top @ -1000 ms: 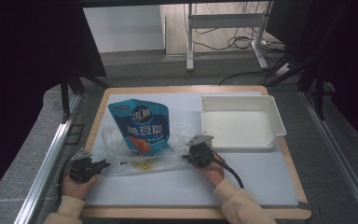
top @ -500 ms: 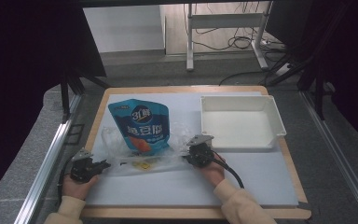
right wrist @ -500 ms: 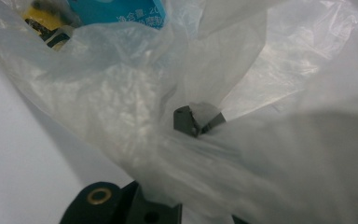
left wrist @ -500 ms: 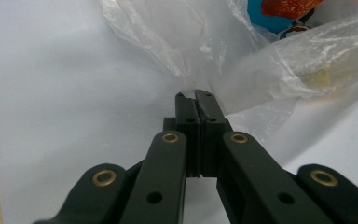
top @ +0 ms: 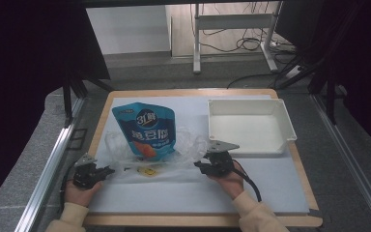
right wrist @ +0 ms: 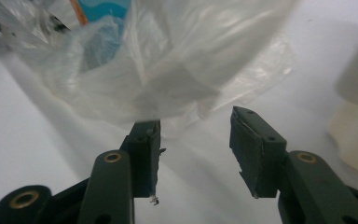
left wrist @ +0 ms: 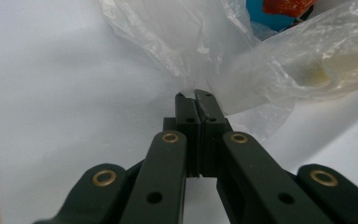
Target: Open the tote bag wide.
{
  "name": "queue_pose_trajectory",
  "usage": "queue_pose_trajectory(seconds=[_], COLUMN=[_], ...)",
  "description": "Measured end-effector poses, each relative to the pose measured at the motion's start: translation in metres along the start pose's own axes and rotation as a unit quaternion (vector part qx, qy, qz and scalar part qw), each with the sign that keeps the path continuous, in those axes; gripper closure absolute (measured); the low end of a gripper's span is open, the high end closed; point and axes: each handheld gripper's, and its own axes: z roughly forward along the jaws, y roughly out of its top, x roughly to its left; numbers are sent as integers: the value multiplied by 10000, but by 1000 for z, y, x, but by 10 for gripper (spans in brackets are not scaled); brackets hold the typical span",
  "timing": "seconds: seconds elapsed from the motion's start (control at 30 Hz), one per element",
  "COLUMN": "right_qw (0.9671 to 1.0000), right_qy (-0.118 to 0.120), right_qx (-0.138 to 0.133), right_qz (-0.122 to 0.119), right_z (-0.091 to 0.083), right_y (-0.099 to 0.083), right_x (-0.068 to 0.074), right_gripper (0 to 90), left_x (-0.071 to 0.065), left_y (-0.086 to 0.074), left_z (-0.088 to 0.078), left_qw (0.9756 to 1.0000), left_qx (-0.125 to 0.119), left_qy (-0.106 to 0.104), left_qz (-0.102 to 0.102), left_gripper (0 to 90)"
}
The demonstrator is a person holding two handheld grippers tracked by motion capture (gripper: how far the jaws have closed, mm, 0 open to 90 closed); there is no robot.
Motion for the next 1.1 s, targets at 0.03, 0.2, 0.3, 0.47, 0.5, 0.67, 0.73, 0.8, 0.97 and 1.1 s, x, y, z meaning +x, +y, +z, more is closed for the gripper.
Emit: queue_pose_trajectory(seconds=[0.03, 0.2, 0.3, 0.47, 0.5, 0.67, 0.73, 0.8, 0.97, 1.1], right_qw=[10000, 9996, 9993, 9978, 9975, 9966, 9963, 9954, 9937, 9939], right_qy=[-22, -9, 38, 163, 188, 251, 282, 364, 555, 735], right_qx=[-51, -277, -382, -633, -676, -741, -750, -802, -812, -561], right_qz=[4, 44, 33, -95, -115, -244, -305, -375, -535, -606], right_z=[-5, -35, -51, -72, -75, -78, -76, -68, -43, -12], right_y=[0, -2, 0, 10, 12, 19, 25, 37, 60, 65], right_x=[0, 1, 3, 7, 8, 13, 16, 22, 38, 50], right_gripper=[519, 542, 609, 706, 723, 812, 853, 882, 886, 887], left_x=[0, -1, -1, -1, -1, -1, -1, -2, -2, -1], left_y=[0, 0, 0, 0, 0, 0, 0, 1, 1, 0], left_z=[0, 1, 1, 2, 2, 1, 1, 1, 1, 1], left_qw=[10000, 10000, 10000, 10000, 10000, 10000, 10000, 10000, 10000, 10000], left_qx=[5, 15, 27, 35, 33, 32, 35, 19, 17, 29], left_qy=[2, 2, -3, -10, -10, -10, -12, -3, 4, 8], left_qz=[3, 4, 2, 15, 16, 22, 33, 20, 26, 35], left_gripper=[897, 897, 897, 896, 897, 896, 896, 896, 896, 896])
